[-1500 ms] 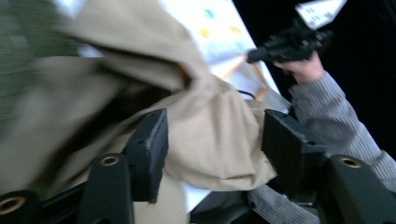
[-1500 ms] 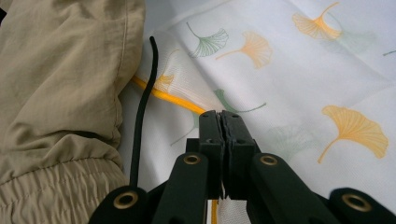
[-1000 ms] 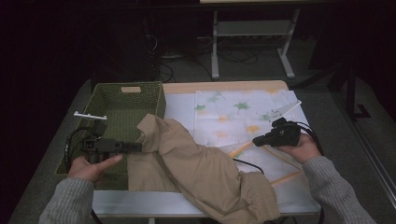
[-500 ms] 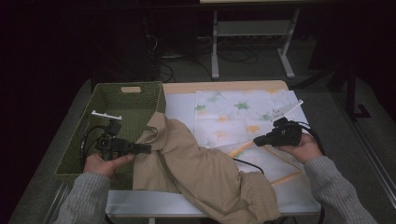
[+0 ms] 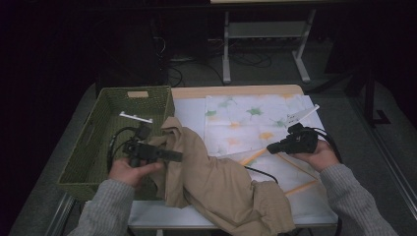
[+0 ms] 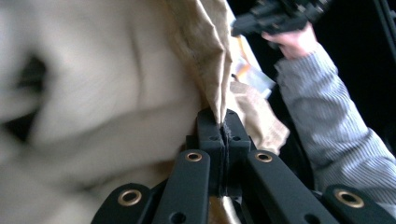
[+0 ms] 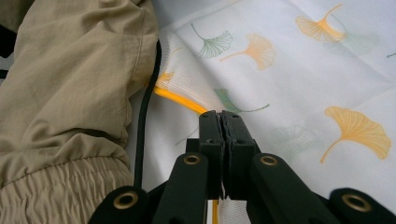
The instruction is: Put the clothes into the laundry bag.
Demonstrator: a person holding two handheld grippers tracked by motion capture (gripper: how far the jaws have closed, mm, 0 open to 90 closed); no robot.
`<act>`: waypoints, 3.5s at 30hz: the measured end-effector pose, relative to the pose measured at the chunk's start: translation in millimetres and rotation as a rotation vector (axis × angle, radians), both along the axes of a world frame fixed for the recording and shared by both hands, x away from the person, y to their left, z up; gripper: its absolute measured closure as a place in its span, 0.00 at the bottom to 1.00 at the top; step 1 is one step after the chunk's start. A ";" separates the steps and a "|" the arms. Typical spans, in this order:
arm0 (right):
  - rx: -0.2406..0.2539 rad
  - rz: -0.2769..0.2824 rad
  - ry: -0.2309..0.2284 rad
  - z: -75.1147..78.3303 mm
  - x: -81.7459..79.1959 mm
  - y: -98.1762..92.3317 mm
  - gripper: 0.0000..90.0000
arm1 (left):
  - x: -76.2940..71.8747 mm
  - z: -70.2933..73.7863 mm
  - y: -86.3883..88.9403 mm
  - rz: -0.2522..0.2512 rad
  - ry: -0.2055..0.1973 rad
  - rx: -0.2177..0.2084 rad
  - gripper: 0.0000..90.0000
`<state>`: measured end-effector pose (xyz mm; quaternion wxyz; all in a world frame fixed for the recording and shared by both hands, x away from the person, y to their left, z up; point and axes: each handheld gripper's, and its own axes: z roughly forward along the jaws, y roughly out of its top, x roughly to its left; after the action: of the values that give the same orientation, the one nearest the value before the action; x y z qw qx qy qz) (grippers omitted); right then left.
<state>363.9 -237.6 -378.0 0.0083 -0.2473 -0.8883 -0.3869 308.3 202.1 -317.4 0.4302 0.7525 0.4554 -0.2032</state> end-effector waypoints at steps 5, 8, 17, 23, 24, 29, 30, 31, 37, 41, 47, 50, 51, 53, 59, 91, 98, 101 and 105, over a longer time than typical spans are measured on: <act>0.010 -0.006 0.007 1.4 0.2 0.5 0.97 | 4.6 -4.4 -56.2 -0.118 0.008 0.006 0.99; 0.017 -0.009 0.012 3.6 -0.8 0.4 0.97 | 7.3 -9.3 -90.8 -0.181 0.017 0.011 0.99; 0.009 0.008 -0.011 26.0 -1.2 2.8 0.98 | 6.8 -24.2 -173.5 -0.322 0.041 0.006 0.99; 0.003 0.009 -0.033 44.3 2.4 4.1 0.98 | 2.9 -25.4 -218.2 -0.402 0.042 -0.018 1.00; 0.001 0.010 -0.036 47.1 3.0 4.5 0.97 | 2.3 -27.1 -225.0 -0.413 0.042 -0.021 1.00; -0.021 0.005 -0.023 44.7 6.5 3.7 0.97 | 8.3 -48.6 -230.8 -0.385 0.057 0.009 0.99; -0.026 0.005 -0.020 42.8 7.2 3.1 0.97 | 9.7 -52.8 -229.0 -0.374 0.063 0.018 0.99; -0.026 -0.001 -0.014 41.4 7.1 2.6 0.97 | 10.7 -56.1 -227.4 -0.366 0.069 0.022 0.99; -0.024 -0.002 -0.011 36.0 7.6 3.6 0.97 | 12.9 -53.2 -213.8 -0.325 0.063 0.008 0.87; -0.023 -0.005 -0.005 34.0 8.9 3.7 0.97 | 13.0 -47.3 -198.2 -0.295 0.056 -0.008 0.77; -0.023 -0.008 0.002 31.8 11.4 4.3 0.97 | 10.3 -44.7 -166.0 -0.241 0.049 -0.010 0.60; -0.023 -0.010 0.005 30.9 12.0 4.8 0.97 | 8.3 -46.7 -148.0 -0.200 0.044 -0.002 0.49; -0.022 -0.013 0.008 30.9 12.0 5.0 0.97 | 7.4 -48.5 -143.0 -0.193 0.049 -0.005 0.45; -0.020 -0.009 0.008 30.9 11.9 5.2 0.97 | 4.9 -53.5 -136.6 -0.188 0.053 0.009 0.41; -0.023 -0.001 0.009 30.9 10.7 8.9 0.97 | -1.3 -79.4 -144.7 -0.191 0.067 0.121 0.37; -0.006 0.010 0.009 32.0 9.9 12.1 0.97 | 5.1 -71.8 -144.6 -0.084 0.035 0.056 0.68; -0.014 0.000 0.015 30.6 11.6 9.9 0.97 | -6.8 -72.4 -92.7 0.028 0.013 0.117 0.46; -0.010 0.001 0.014 30.1 13.0 10.9 0.97 | -11.0 -82.2 -81.2 0.049 0.046 0.151 0.39; -0.004 0.006 0.016 29.9 13.6 15.5 0.97 | -13.6 -98.8 -89.8 -0.009 0.106 0.194 0.39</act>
<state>377.5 -222.1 -348.1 0.0162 -0.2476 -0.8898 -0.3830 294.7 112.3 -416.2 0.3297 0.7809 0.4915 -0.1997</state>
